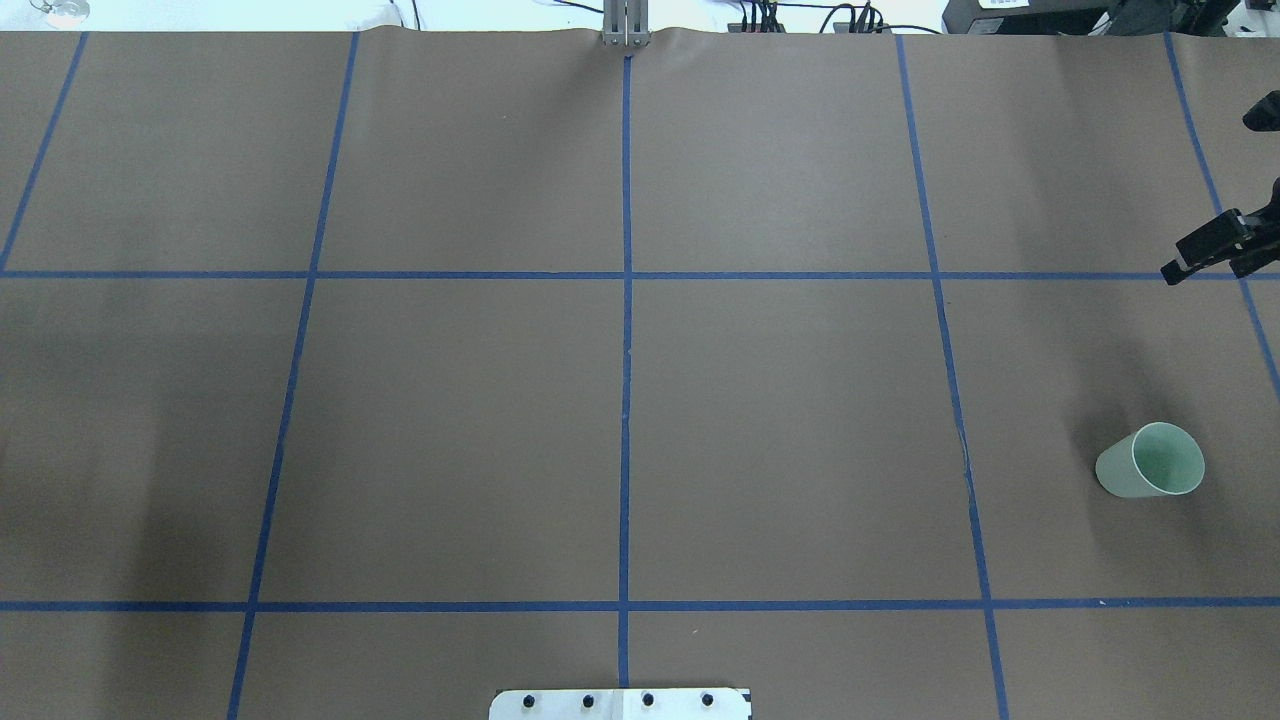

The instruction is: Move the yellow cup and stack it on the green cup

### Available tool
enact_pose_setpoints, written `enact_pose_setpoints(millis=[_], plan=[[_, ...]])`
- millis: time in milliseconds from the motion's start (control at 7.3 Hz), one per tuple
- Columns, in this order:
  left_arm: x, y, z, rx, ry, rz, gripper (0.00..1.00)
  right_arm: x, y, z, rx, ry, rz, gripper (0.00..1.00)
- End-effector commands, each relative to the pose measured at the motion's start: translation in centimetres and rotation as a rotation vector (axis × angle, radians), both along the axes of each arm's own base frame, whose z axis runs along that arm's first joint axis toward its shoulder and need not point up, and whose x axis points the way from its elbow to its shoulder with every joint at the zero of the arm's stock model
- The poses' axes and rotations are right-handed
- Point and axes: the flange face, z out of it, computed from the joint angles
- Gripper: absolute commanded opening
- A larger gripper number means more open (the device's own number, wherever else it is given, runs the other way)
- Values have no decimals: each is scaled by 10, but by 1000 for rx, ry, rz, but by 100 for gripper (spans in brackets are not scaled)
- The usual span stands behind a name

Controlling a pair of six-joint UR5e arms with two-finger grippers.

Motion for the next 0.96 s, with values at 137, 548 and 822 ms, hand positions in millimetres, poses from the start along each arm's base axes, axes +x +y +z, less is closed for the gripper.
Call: enact_pose_setpoints(millis=[137,548,822], plan=[[123,-105,-54,390,179,304,32,-12,-43,-10,16,25,8,100],[200,-162,-215,584,236,615,33,-14,-50,-23,8,18,28,100],[251,-164,-294,697,429,738,36,-19,-65,-51,8,5,63,100]])
